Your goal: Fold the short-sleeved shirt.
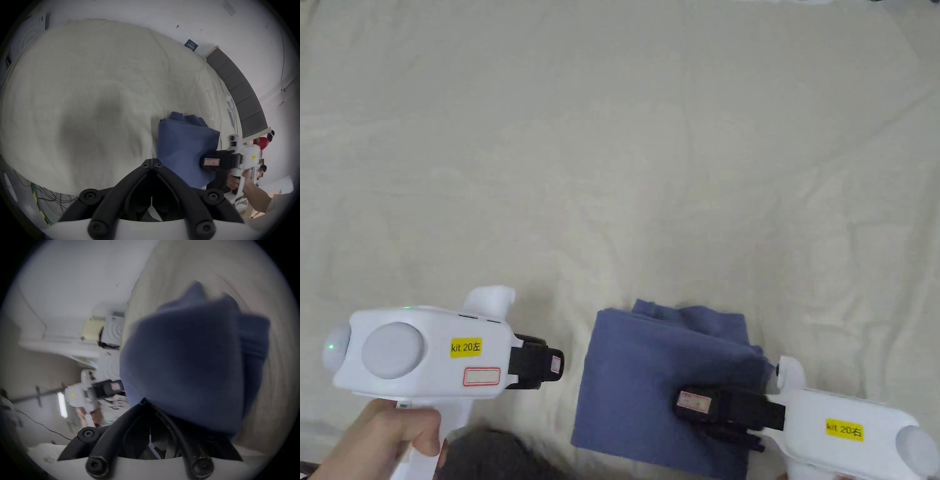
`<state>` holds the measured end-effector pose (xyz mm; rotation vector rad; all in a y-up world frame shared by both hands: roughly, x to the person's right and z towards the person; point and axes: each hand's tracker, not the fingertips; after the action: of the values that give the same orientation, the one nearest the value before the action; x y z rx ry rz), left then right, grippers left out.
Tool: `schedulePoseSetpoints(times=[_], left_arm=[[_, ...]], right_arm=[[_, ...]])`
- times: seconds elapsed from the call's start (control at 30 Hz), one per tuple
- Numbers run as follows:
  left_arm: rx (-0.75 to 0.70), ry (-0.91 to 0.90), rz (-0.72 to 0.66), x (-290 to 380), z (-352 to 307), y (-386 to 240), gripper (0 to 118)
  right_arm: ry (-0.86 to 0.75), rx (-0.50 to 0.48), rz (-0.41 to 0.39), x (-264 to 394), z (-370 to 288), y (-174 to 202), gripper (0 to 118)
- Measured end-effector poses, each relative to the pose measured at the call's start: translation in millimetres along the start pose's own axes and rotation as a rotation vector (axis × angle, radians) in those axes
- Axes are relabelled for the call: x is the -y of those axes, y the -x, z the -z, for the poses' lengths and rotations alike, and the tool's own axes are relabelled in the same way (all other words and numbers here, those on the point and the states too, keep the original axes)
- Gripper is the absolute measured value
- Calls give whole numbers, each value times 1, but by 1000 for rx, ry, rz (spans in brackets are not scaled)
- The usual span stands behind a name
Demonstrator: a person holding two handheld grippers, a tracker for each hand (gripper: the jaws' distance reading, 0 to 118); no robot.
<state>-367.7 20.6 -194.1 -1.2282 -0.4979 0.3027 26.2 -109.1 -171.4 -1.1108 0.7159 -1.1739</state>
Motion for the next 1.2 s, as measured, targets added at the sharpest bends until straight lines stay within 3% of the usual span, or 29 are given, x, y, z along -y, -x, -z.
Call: schedulePoseSetpoints(times=[0.07,0.1,0.13,0.17,0.2,0.23,0.27,0.3,0.33,0.47,0.6,0.63,0.67,0.7,0.73,0.8,0.9,1.03,1.2], left_arm=[[33,8,17,1,1,0,0],[72,2,20,2,2,0,0],[113,6,18,2,2,3,14],[154,16,10,0,3,3,14],[176,26,16,-2,6,2,25],[188,25,11,-3,9,2,54],[218,34,22,-4,16,3,114],[180,31,35,-2,12,10,117],[266,7,33,-11,14,9,113],[368,114,-51,-12,50,1,114],[464,92,-83,-19,66,13,111],[474,88,-84,-20,66,15,101],[430,89,-76,-21,64,9,68],[370,93,-48,-21,63,9,23],[324,87,-25,-20,66,9,23],[424,116,-89,-22,69,16,23],[390,94,-43,-28,61,23,23],[387,56,-66,-40,28,49,23],[223,-51,-163,-61,-56,144,23]], right_arm=[[-26,-33,55,1,-6,-4,0],[-20,-4,19,2,-7,0,0],[-19,12,0,3,-7,3,0],[-17,24,-13,4,-7,7,0],[-16,24,-8,3,-7,9,0],[-13,27,-2,2,-7,9,0],[-11,30,-1,2,-7,9,0],[-8,33,-4,1,-6,9,0],[-6,34,-4,1,-7,9,0],[5,29,5,-1,-6,9,0],[14,42,-4,-1,-5,14,0],[15,43,-4,-1,-5,15,0],[16,48,-6,-1,-5,16,0],[18,56,-10,-2,-6,18,0],[16,68,-19,-1,-7,22,0],[11,140,-84,1,-9,36,0],[15,189,-176,6,-15,61,0],[-14,155,-199,10,-21,87,0],[-88,109,-190,2,-19,113,0]])
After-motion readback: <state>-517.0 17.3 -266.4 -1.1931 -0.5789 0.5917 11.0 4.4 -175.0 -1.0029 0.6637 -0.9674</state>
